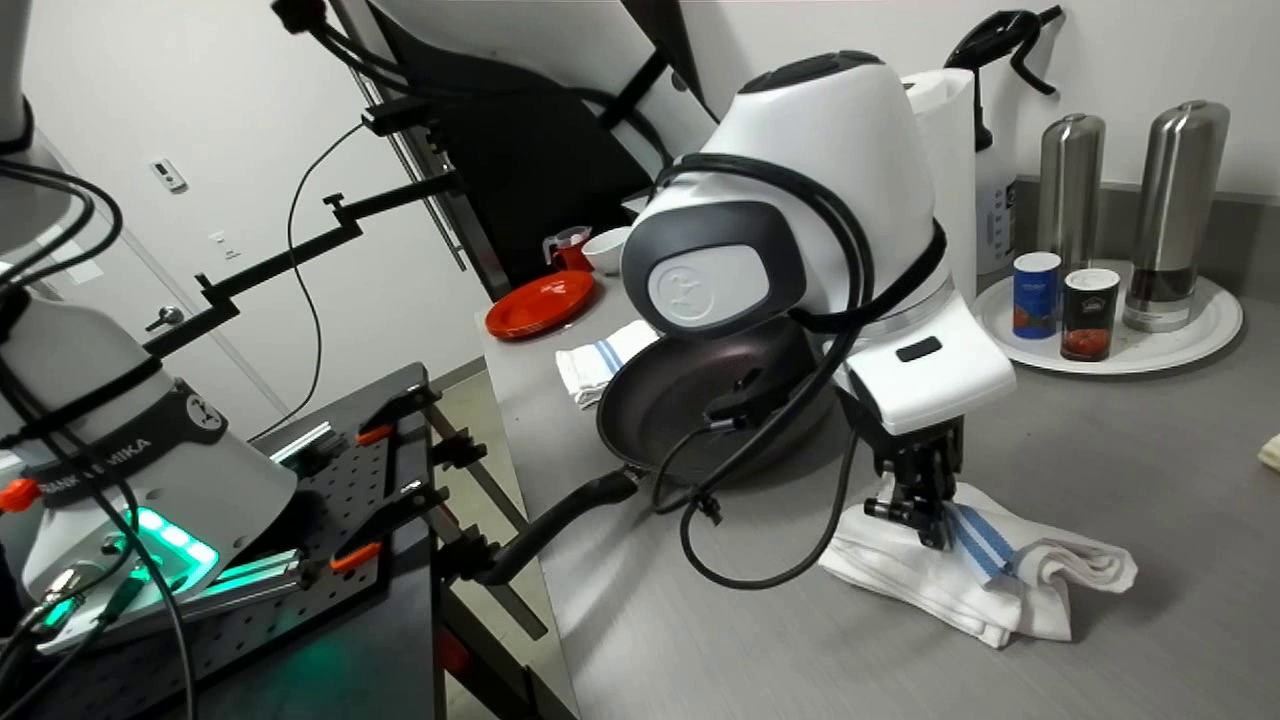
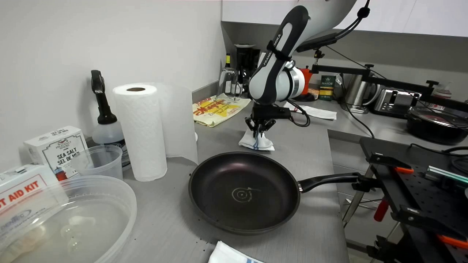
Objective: Use the white and blue towel on the right to wipe the black pan.
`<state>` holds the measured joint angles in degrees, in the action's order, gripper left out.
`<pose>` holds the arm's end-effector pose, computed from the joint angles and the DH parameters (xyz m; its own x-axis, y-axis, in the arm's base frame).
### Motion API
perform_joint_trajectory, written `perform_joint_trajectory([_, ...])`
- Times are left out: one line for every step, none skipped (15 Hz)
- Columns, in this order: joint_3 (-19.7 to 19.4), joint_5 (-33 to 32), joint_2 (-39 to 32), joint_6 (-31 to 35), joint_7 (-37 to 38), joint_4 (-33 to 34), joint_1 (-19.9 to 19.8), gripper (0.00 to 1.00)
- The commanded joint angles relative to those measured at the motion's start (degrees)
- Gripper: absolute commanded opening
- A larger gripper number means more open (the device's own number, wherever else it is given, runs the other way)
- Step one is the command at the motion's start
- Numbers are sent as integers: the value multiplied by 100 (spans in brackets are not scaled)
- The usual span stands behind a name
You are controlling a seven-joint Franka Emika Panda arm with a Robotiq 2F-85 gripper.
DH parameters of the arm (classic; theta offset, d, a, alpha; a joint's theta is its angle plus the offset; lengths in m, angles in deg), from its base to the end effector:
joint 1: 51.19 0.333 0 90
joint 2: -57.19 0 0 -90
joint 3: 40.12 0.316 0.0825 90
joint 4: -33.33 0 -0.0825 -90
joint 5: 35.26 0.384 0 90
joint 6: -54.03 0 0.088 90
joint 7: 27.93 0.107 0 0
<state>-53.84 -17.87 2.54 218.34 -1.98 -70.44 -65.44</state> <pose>0.5489 -0.3056 0.0409 0.4318 -0.8858 0.1698 -0.8988 -0.4384 -0.0014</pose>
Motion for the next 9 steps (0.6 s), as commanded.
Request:
perform_joint_trajectory([35, 111, -144, -201, -13, 283, -48, 39])
perform_joint_trajectory([34, 113, -148, -214, -13, 299, -49, 40])
perform_joint_trajectory([35, 106, -137, -241, -28, 303, -51, 47])
perform_joint_trajectory([18, 97, -131, -266, -23, 304, -37, 53])
perform_joint_trajectory([33, 95, -99, -284, -47, 282, -48, 60])
perform_joint_trajectory([42, 83, -60, -308, -78, 255, -53, 68])
perform_joint_trajectory([36, 59, -6, -351, -110, 205, -41, 74])
perform_joint_trajectory([50, 26, 102, -398, -192, 104, -42, 82])
perform_joint_trajectory([88, 8, 210, -407, -294, 2, -62, 88])
